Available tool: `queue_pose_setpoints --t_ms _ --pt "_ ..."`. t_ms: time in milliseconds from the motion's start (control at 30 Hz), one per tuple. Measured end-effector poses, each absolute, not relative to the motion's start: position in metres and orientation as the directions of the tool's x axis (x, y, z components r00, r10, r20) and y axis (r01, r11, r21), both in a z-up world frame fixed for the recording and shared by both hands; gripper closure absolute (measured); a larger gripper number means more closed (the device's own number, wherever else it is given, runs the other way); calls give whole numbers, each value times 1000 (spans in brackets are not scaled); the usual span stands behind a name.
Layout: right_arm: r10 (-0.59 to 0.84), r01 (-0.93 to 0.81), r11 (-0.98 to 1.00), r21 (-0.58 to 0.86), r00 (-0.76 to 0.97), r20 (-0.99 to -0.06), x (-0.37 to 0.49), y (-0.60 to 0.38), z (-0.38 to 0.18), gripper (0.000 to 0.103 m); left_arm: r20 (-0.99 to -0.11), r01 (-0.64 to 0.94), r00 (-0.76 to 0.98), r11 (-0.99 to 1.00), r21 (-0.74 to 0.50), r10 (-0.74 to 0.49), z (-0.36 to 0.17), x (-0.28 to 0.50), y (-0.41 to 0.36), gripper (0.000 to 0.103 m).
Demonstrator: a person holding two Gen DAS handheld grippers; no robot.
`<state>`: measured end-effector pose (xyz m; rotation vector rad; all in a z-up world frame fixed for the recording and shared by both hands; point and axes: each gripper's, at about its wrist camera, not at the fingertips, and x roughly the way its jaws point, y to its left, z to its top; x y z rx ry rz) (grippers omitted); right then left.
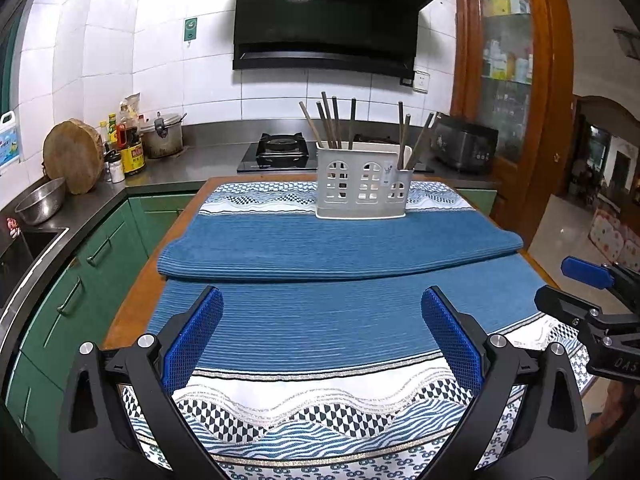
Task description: Organize utensils
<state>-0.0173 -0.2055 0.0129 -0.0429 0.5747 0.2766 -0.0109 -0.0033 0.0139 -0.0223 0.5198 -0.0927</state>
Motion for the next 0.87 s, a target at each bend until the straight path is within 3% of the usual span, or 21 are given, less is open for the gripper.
queue_pose_setpoints --t_ms 867 --pt "245 -261 964 53 788 -566 18 -216 5 30 -520 102 847 993 -52 -114 4 20 -15 5"
